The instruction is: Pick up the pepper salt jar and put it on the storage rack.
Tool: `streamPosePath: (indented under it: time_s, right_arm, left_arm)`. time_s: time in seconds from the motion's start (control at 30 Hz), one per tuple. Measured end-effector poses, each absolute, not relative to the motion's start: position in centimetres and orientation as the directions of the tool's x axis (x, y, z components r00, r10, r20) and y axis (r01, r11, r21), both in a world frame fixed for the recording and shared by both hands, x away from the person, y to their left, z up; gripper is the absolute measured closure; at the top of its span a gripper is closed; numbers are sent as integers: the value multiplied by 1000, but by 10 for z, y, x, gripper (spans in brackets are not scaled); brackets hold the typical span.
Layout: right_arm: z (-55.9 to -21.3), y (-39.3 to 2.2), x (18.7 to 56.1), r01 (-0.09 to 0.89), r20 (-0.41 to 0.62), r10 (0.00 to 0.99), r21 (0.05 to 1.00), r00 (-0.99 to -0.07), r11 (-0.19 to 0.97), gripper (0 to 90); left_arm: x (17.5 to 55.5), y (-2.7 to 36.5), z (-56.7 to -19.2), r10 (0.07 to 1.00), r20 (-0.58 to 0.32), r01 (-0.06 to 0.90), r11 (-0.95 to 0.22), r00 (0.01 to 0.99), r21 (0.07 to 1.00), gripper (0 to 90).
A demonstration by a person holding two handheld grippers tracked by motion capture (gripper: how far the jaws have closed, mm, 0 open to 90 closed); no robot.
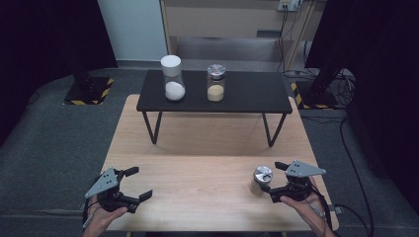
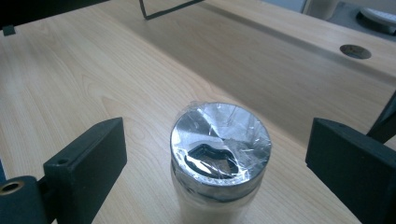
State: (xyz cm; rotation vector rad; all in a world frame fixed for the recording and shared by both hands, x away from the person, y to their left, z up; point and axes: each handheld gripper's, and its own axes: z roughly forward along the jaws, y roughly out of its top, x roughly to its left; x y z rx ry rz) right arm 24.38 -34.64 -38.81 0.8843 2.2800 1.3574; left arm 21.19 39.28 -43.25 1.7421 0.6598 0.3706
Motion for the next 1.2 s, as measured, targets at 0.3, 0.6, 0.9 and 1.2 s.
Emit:
streamPosePath:
  time_s: [0.3,0.6,0.9,1.2]
  right_arm:
    - [-392,-340,254,350,23,660,861,-751,369,79]
    - [-396,-336,263,359,20,656,849,-755,387,169]
    - [-399,-332,268,344,4,637,844,-771,411,326]
    - [-398,-334,272,346,13,627,843,-779,412,352]
  left_arm:
    - [212,393,-432,606,-91,237,-165,790,957,4]
    - [212,393,-432,606,-91,237,-166,790,957,4]
    - [212,393,-432,606,-90,237,-166,790,957,4]
    - [212,392,-432,606,-89,237,-168,791,957,4]
